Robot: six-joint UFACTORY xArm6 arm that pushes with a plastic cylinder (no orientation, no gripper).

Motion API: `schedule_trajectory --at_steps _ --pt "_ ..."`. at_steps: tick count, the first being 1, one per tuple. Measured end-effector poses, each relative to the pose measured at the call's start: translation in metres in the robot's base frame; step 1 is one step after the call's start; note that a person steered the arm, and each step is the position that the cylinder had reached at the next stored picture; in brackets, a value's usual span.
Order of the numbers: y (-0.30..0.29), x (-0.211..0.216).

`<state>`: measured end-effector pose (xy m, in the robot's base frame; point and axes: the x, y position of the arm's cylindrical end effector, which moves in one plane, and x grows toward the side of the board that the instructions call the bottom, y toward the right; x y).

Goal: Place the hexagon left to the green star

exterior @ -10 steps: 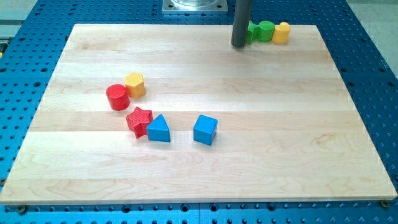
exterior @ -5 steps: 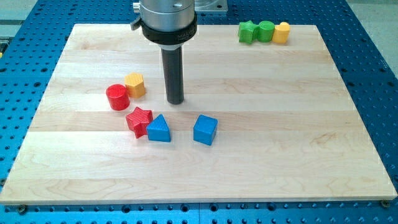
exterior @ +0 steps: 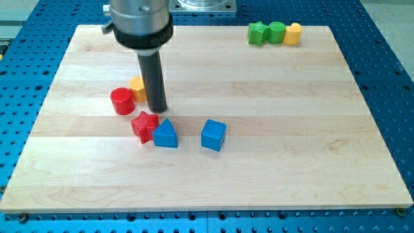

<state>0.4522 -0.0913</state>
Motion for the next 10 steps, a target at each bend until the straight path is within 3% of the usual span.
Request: schedule_trajectory --at_steps 1,3,4,5,6,8,9,10 --pt "-0.096 -0.008" --pt "-0.028 -0.070" --pt "-0.014 -0.073" --pt "-0.022 -0.022" --pt "0.016 -0.016" --pt "0.069 -0.130" --pt "0.069 -0.066" --pt "0.037 -0.064"
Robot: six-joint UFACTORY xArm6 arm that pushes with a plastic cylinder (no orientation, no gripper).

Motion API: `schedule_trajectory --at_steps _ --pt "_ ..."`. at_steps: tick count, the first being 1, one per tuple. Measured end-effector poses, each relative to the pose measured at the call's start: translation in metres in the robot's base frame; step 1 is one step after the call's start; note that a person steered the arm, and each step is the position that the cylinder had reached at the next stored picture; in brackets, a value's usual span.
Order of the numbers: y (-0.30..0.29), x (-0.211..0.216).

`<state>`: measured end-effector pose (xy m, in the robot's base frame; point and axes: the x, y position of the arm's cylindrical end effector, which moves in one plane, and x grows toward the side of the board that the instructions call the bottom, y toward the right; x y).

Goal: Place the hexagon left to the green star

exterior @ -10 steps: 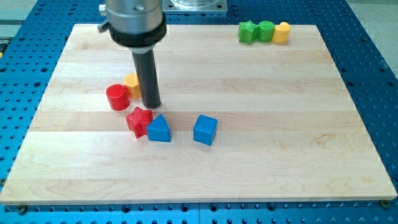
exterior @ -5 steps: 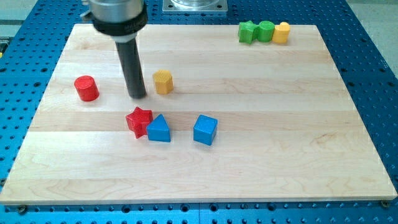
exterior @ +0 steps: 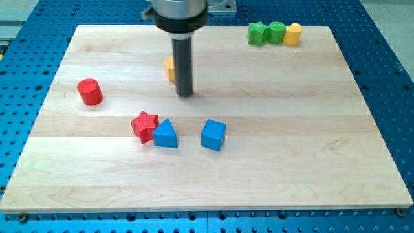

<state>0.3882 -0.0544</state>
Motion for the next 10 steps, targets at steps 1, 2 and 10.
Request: schedule_trajectory --at_steps 1,2,10 --pt "-0.002 -0.062" --pt "-0.015 -0.067" --pt "0.046 -0.156"
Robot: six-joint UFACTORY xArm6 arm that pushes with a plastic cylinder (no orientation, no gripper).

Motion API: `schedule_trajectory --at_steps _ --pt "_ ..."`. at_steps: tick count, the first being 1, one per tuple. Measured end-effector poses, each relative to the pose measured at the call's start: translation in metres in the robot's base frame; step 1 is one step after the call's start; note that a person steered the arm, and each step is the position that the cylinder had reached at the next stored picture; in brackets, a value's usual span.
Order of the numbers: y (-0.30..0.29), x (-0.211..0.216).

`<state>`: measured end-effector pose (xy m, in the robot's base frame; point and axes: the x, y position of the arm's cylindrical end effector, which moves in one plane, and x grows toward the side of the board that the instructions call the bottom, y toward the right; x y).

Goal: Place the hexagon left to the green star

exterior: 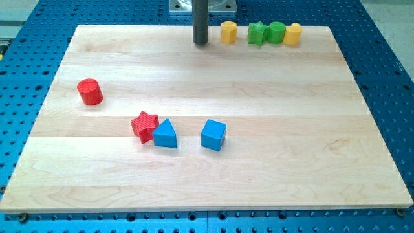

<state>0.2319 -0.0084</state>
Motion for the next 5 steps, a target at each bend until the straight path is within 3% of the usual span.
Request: schedule_trajectory --at_steps 3,5 --pt "0.044 -0.020" --pt "0.017 -0.002"
